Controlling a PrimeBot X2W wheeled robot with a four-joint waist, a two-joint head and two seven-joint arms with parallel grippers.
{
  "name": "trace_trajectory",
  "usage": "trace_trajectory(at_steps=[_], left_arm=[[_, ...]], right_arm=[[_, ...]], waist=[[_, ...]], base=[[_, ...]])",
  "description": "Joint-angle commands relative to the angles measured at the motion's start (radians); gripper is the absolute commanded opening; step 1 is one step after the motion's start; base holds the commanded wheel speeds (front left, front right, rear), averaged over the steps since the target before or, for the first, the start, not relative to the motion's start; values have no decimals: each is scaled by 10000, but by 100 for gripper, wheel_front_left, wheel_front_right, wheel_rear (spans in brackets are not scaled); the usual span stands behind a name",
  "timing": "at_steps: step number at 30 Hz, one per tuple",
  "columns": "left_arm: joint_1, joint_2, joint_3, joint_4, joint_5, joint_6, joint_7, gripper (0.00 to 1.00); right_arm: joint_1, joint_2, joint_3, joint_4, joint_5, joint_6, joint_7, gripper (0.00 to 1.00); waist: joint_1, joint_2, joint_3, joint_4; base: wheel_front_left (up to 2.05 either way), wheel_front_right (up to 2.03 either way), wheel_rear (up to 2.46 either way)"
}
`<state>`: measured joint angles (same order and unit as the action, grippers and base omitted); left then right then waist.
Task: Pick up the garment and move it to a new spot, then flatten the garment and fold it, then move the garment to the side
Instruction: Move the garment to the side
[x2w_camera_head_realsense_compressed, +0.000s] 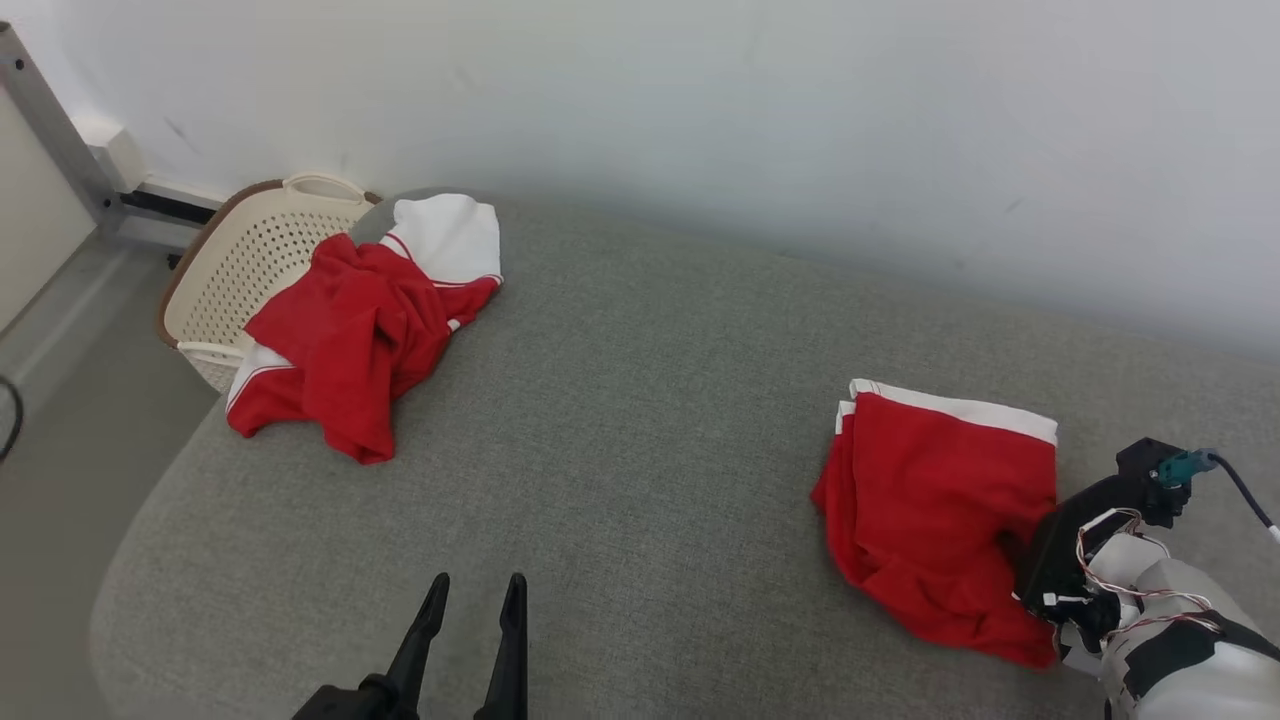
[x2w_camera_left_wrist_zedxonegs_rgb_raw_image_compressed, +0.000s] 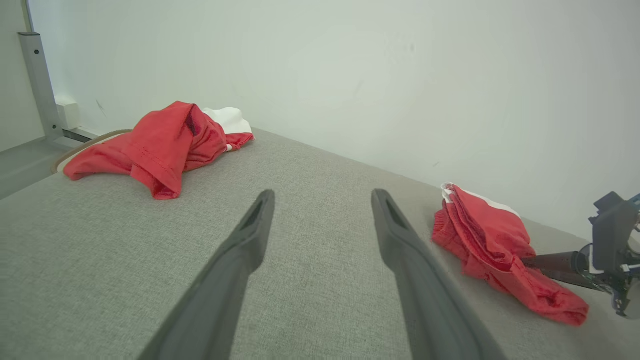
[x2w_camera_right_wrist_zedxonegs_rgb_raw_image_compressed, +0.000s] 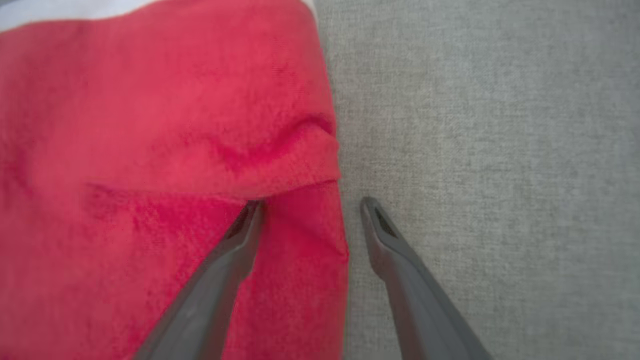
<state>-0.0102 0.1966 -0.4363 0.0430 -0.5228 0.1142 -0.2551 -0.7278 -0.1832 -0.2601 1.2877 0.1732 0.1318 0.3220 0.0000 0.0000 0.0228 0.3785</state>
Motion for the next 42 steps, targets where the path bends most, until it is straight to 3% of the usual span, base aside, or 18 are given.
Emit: trace_trajectory(at_steps=[1, 5, 6, 7, 8, 17, 26, 33, 42], left_arm=[[-137, -6, 3, 21, 113, -24, -54, 100], [-134, -2, -5, 40, 117, -32, -63, 100], [-128, 5, 13, 45, 113, -20, -67, 100], [-107, 18, 44, 45, 103, 5, -70, 100], [-89, 24, 58, 42, 92, 23, -72, 100], [-101, -91, 139, -43, 32, -2, -86, 100], [-354, -253, 225, -29, 155, -69, -107, 100], [-628, -322, 359, -64, 219, -195, -99, 100], [-1001, -438, 451, -160, 393, -410, -103, 100]], right_arm=[[110, 170, -260, 91, -353, -23, 91, 100], [192, 501, -788, 137, -1123, 2, 421, 100], [178, 568, -919, 145, -1266, 3, 425, 43], [161, 649, -1035, 155, -1416, 5, 384, 15], [145, 709, -1140, 162, -1591, 3, 340, 0], [-29, 778, -1195, -194, -3150, -32, 392, 0], [-443, 197, -251, -468, -3771, -32, 470, 0], [-781, -1025, 1263, -374, -3868, -25, 138, 0], [-1374, -2854, 3422, -271, -3531, -25, -784, 0]], waist=[[0, 0, 206, 181], [0, 0, 288, 225], [0, 0, 288, 205], [0, 0, 285, 149], [0, 0, 282, 88], [0, 0, 244, -1211], [0, 0, 621, -2770], [0, 0, 1087, -3432], [0, 0, 1596, -3438]], base=[[0, 0, 0], [0, 0, 0], [0, 0, 0], [0, 0, 0], [0, 0, 0], [0, 0, 0], [0, 0, 0], [0, 0, 0], [0, 0, 0]])
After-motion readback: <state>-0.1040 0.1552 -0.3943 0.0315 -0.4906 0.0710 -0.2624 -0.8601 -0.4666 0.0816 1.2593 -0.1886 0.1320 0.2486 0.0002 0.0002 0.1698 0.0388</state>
